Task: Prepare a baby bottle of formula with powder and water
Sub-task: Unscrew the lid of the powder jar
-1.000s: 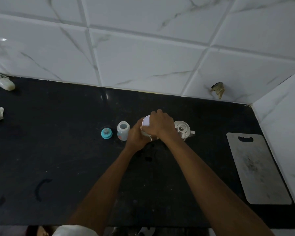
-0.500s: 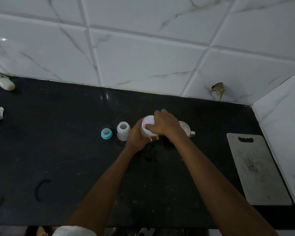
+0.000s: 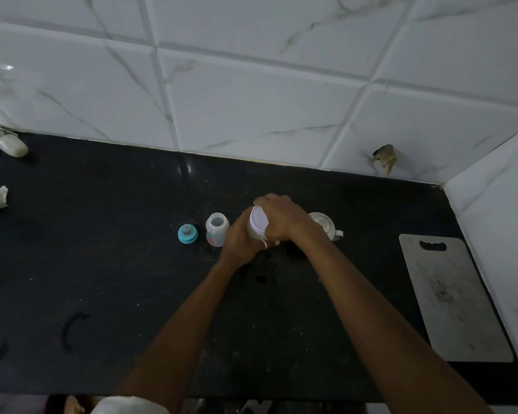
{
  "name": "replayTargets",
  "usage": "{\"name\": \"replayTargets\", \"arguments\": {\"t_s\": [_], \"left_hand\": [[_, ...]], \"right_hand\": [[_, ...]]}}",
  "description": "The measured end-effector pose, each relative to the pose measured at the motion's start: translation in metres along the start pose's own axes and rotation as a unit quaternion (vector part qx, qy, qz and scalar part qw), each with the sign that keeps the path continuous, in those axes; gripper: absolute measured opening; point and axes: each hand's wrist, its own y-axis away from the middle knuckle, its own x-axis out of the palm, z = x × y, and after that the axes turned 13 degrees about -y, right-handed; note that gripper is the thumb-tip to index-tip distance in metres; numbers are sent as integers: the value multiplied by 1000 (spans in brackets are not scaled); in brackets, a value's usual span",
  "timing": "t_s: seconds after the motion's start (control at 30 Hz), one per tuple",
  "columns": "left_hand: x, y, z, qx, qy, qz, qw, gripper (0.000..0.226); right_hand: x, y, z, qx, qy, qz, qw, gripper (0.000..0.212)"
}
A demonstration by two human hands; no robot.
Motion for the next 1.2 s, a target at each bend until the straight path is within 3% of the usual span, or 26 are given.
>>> {"name": "replayTargets", "arguments": {"t_s": [0.07,0.13,0.2,0.4,0.47,0.6,0.8,0.87,0.97,1.1,1.2], "left_hand": [[0,1,0,-11,33,-13,999,71],[0,3,0,-4,51,-24,998,83],[1,2,0,1,43,-26,999,89],[3,-3,3,-27,-22,2,999,63],[2,-3,1,-33,-12,-6,999,69],[2,0,3,-20,-15,-11,1000,85],[3,-9,-3,8,-61,32,998,63],[2,-7,-3,21,-58,26,998,75],[-1,2,0,-3,21,-15,1000,94],[-2,2,-6,-1,21,-12,1000,75],[-3,3,-4,-2,11,-12,1000,79]], "right_hand": [[-3,0,-3,1,-33,22,999,88],[-5,1,-4,22,-61,17,998,91],[-7,2,-2,45,-53,-25,997,81],[2,7,16,97,11,-128,987,71],[8,7,18,101,19,-133,986,70],[8,7,15,74,37,-102,991,69],[-6,3,2,-24,10,10,1000,78],[-9,3,1,-26,-3,27,999,83],[-7,5,2,9,-8,-16,1000,79],[2,6,11,68,34,-113,991,77],[10,4,14,82,33,-127,988,79]]}}
